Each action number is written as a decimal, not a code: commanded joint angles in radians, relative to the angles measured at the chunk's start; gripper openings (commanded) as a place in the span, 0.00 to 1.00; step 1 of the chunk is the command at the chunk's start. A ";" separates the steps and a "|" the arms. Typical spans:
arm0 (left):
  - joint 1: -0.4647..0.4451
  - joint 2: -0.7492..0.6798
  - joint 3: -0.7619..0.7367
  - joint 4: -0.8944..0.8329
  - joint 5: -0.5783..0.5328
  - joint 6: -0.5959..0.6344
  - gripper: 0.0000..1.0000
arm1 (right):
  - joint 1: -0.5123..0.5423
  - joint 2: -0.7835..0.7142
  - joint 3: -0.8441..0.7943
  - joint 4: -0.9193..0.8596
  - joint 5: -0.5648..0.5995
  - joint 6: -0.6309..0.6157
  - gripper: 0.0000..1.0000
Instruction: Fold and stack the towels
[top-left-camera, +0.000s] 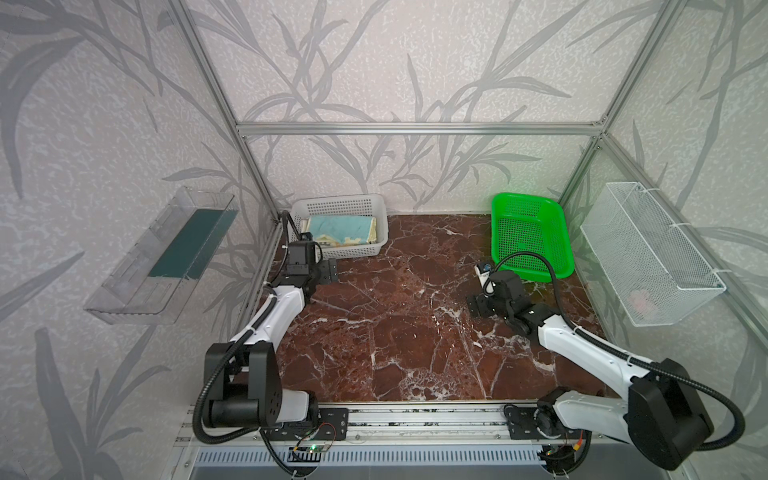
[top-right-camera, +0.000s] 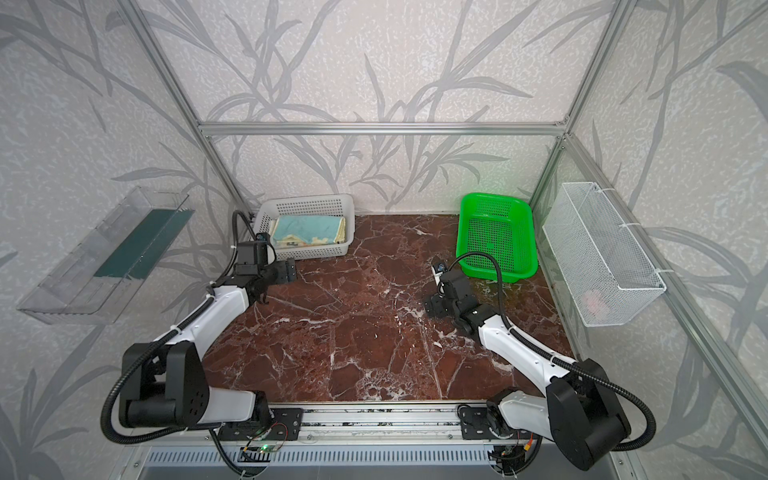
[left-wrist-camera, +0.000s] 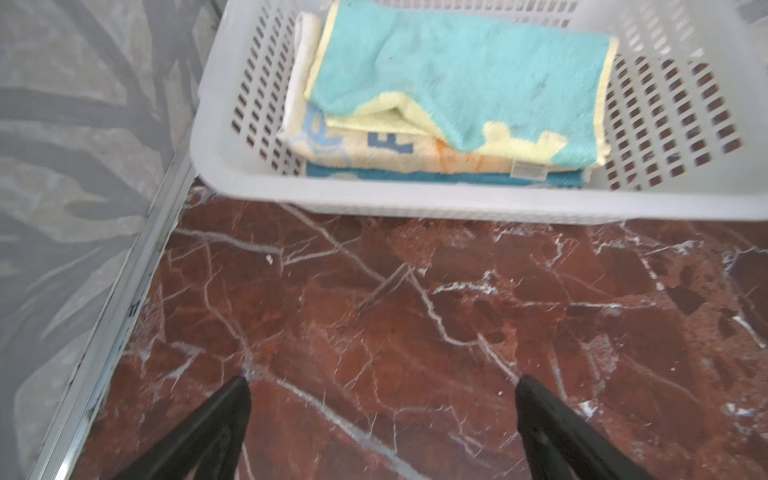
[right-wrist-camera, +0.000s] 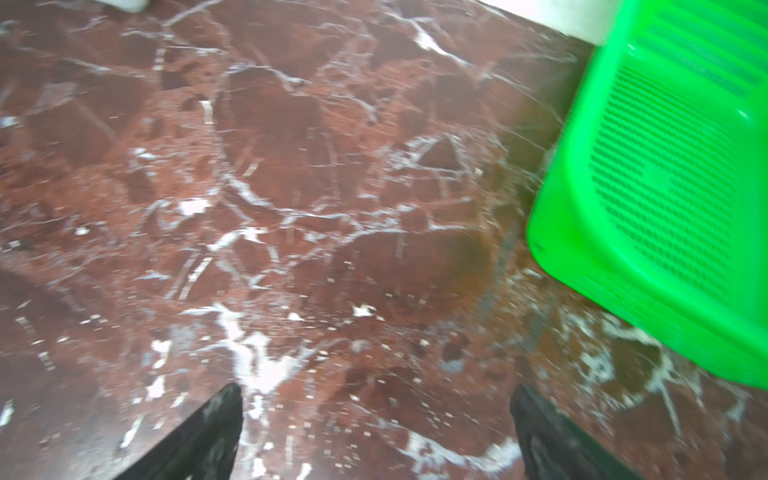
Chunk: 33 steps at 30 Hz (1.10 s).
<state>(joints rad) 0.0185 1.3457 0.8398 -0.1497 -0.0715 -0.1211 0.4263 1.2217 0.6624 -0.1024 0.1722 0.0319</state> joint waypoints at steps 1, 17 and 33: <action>-0.007 -0.103 -0.092 0.162 -0.073 -0.022 0.99 | -0.102 -0.003 -0.024 0.011 -0.037 -0.007 0.99; -0.007 -0.092 -0.512 0.777 -0.101 0.000 0.99 | -0.268 0.220 -0.175 0.685 -0.038 -0.131 1.00; -0.010 0.147 -0.491 1.050 -0.093 0.089 0.99 | -0.307 0.357 -0.292 1.073 -0.124 -0.122 0.99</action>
<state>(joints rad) 0.0120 1.4136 0.3477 0.7635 -0.1425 -0.0486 0.1211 1.5780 0.3653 0.8951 0.0658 -0.0807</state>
